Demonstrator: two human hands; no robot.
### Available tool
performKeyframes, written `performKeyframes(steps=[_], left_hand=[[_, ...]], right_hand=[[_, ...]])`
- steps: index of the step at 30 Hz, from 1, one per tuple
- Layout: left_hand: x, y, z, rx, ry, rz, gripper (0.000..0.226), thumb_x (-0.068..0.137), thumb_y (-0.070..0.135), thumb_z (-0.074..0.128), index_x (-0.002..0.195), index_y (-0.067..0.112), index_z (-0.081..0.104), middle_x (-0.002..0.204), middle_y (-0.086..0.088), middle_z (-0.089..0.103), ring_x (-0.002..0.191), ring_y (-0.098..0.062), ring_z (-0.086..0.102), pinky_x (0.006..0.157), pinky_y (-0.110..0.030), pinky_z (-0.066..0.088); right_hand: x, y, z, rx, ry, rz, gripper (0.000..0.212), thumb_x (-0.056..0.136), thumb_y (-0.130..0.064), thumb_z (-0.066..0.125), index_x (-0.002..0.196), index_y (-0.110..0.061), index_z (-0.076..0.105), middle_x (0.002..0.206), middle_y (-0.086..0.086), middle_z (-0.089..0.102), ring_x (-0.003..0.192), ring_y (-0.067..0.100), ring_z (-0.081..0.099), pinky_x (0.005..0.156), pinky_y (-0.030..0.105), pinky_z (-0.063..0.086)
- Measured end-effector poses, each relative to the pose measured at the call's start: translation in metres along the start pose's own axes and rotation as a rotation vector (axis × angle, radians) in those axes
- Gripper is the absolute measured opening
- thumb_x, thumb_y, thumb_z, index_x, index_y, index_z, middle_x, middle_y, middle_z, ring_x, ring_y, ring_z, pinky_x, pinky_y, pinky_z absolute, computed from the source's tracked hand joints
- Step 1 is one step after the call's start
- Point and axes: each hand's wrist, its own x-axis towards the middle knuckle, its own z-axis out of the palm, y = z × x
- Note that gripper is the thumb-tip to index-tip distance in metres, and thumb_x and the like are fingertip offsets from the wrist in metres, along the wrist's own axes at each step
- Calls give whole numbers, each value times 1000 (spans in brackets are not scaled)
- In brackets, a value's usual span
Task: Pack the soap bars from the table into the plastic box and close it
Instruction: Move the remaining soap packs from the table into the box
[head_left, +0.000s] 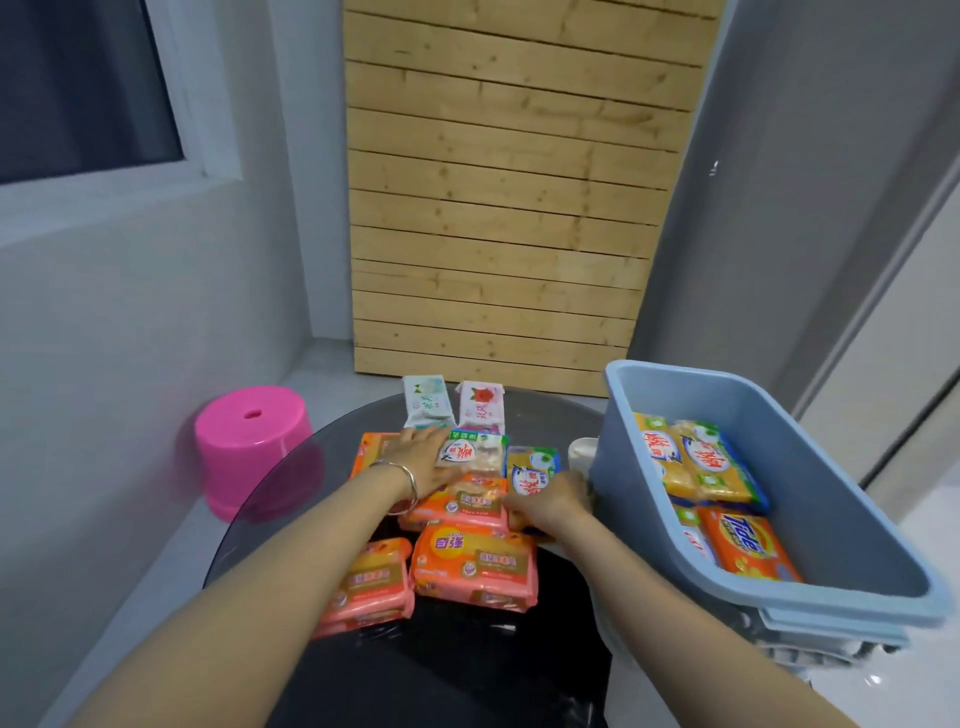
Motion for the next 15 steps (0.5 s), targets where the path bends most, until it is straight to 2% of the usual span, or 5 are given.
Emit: performKeyframes(steps=[4, 8, 12, 14, 15], left_hand=[[29, 1, -12, 147, -37, 21, 82, 75, 64, 55, 140, 22, 31, 137, -10, 36, 127, -28, 31, 104, -40, 30], [41, 3, -19, 116, -119, 10, 82, 62, 64, 68, 126, 20, 38, 129, -10, 45, 119, -27, 39, 99, -40, 34], [40, 9, -19, 22, -120, -20, 90, 54, 61, 73, 123, 19, 33, 122, -7, 57, 106, -26, 54, 84, -37, 46], [37, 12, -16, -33, -58, -23, 96, 54, 57, 76, 128, 18, 28, 117, -6, 60, 99, -24, 58, 76, -32, 46], [34, 14, -17, -45, -16, -20, 96, 55, 55, 77, 130, 18, 28, 115, -4, 61, 98, -23, 59, 75, -32, 47]], right_hand=[[4, -5, 3, 108, -31, -2, 93, 56, -33, 88, 125, -8, 31, 128, 12, 54, 118, 29, 54, 95, 43, 50], [5, -9, 2, 250, -66, 16, 87, 66, -15, 83, 126, -10, 19, 126, 14, 54, 111, 32, 59, 87, 45, 55], [1, -8, -5, 396, 34, 77, 63, 74, -20, 78, 110, -14, 27, 119, 11, 62, 94, 27, 64, 56, 30, 50], [-1, -8, -5, 487, 54, 82, 54, 75, -21, 77, 107, -12, 35, 118, 12, 63, 95, 28, 65, 56, 34, 54], [-2, -9, -6, 510, 61, 70, 51, 75, -21, 77, 110, -9, 42, 119, 13, 63, 99, 30, 65, 65, 41, 58]])
